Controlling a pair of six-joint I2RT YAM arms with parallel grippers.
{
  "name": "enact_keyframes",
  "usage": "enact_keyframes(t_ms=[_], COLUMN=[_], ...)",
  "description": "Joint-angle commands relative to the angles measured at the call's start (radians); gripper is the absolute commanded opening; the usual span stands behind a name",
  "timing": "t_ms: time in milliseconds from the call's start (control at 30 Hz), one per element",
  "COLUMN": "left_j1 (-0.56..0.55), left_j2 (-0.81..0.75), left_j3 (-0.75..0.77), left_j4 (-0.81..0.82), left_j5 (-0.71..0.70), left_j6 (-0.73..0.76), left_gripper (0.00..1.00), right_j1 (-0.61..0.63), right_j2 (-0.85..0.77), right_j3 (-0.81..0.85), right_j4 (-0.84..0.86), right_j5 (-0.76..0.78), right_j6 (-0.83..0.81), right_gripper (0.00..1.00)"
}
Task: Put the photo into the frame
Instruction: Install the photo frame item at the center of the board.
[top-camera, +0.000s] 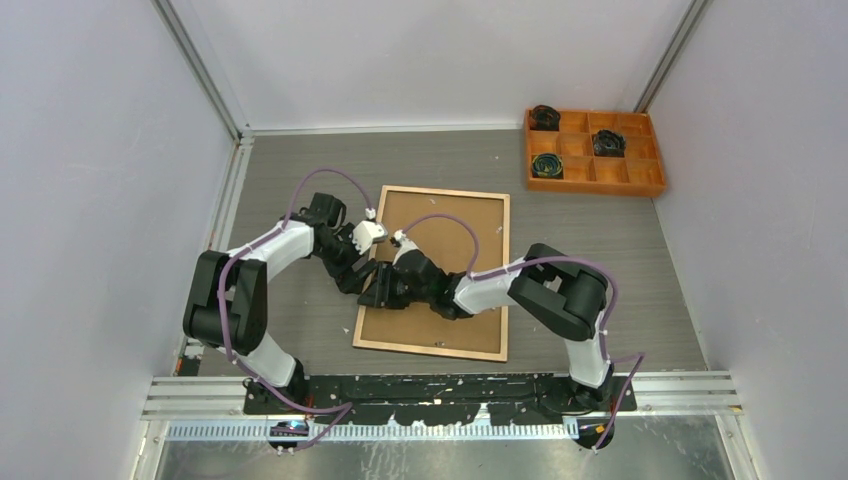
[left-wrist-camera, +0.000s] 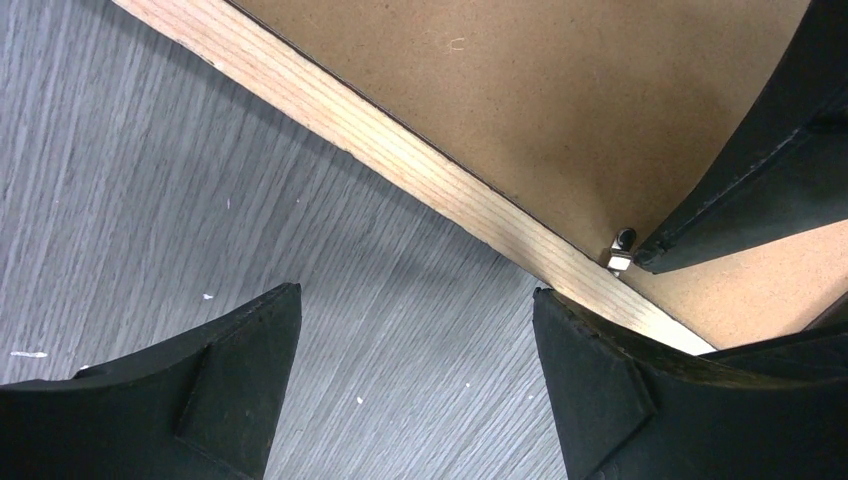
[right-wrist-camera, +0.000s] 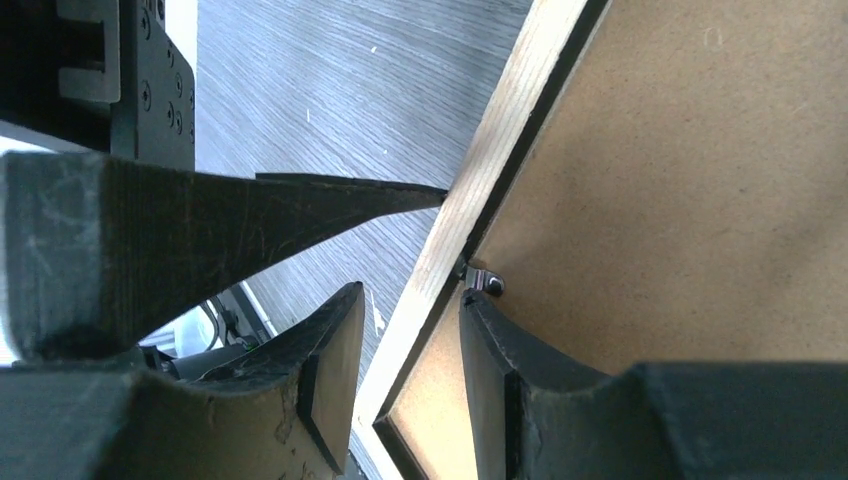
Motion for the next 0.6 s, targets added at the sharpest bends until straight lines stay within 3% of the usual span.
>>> enact_keyframes(t_ms=[0, 300, 567], left_j1=[0.003, 0.091, 0.092], left_j2=[-0.013, 0.08, 0.204], left_j3=[0.059, 0.26, 0.349], left_j4=[-0.005, -0.016, -0.017], left_j5=[0.032, 0.134, 0.202], left_j6=[0.011, -0.158, -0.218], left_gripper=[0.87, 0.87, 0.75], right_j1=[-0.008, -0.169, -0.346], right_j2=[-0.097, -0.291, -0.183], right_j3=[-0.041, -0.197, -0.098], right_j4=[0.066, 0.111, 0.053], right_j5=[-0.011, -0.033, -0.086], right_j6=[-0.046, -0.003, 0.007], right_gripper=[0.47, 0.53, 0.54])
